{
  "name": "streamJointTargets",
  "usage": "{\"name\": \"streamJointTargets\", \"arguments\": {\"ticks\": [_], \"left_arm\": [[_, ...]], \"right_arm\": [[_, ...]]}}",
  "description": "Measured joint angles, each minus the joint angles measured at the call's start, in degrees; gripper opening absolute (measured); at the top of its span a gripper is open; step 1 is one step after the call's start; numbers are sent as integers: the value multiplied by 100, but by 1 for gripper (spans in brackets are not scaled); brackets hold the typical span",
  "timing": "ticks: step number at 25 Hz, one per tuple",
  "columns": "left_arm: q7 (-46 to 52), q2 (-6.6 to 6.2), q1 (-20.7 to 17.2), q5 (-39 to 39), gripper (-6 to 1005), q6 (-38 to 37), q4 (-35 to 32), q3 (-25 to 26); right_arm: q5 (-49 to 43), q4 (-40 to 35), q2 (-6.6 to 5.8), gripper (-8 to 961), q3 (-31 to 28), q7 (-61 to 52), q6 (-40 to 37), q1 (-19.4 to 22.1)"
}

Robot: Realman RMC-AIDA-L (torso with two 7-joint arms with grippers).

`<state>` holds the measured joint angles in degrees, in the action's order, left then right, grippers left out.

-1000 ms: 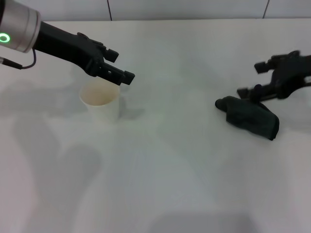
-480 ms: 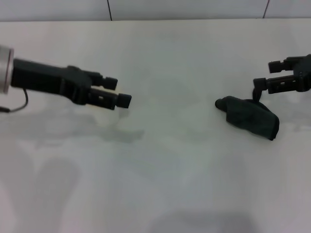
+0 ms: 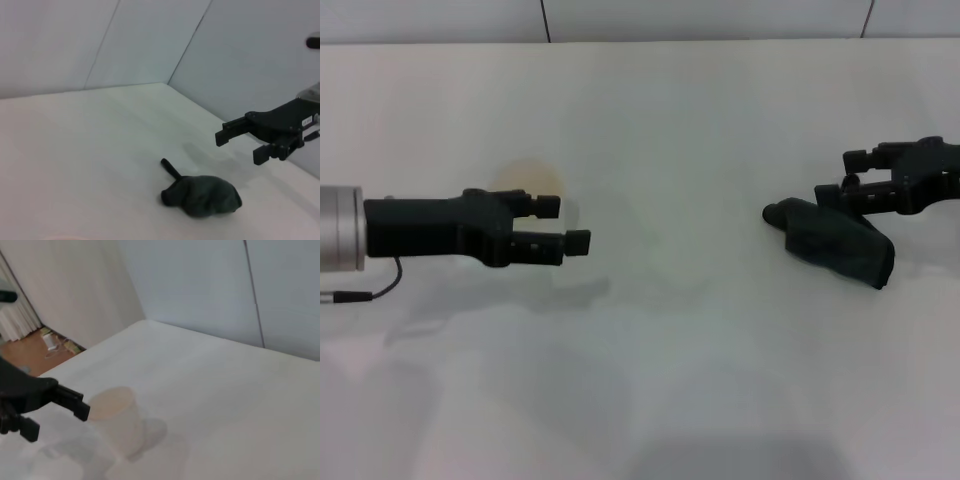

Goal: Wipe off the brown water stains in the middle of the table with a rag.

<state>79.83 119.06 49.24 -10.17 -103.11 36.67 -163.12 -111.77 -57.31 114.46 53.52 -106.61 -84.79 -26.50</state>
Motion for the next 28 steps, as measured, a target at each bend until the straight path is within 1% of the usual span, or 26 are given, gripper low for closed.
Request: {"name": "streamJointTargets", "arguments": {"ticks": [2,5,6,7,8,10,12,16,21,22,24,25,28], "left_arm": [[-290,1,-81,-83,894,7,-12,0],[-1131,1,-291,-378,894,-12,-23,0],[-1414,1,-365,-493,894,-12,-29,0],[-1414,1,-365,-493,894,-12,-29,0],[-1853,0,-511,-831,894,1,-68,0],[-2093,-1,-596,-1025,894,6,-157,0],[-2258,-8,-646,-1151,894,14,-283,0],[-2136,-17,-599,-1101,894,12,-332,0],[-1952,-26,-570,-897,894,-38,-337,0],[-1895,-30,-558,-858,894,-42,-336,0],[-1819,-34,-537,-780,894,-48,-336,0],[-1620,-37,-456,-611,894,-93,-336,0],[-1482,-39,-414,-509,894,-202,-336,-3]], "right_arm": [[-13,54,-14,858,-4,-11,31,23],[8,153,-49,836,-112,8,56,34],[17,173,-37,825,-190,58,53,39],[25,191,-13,825,-252,153,48,43],[40,226,13,825,-304,261,45,47],[102,351,40,825,-331,488,43,48],[142,490,38,825,-334,598,37,29],[71,718,-11,825,-281,621,16,-40],[15,709,-48,825,-262,664,-31,35],[-13,689,-78,825,-254,850,-40,105],[-69,685,-89,825,-250,1032,-40,143],[-146,683,-90,825,-245,1220,-39,159],[-379,679,-63,825,-241,1646,-5,172]]}}
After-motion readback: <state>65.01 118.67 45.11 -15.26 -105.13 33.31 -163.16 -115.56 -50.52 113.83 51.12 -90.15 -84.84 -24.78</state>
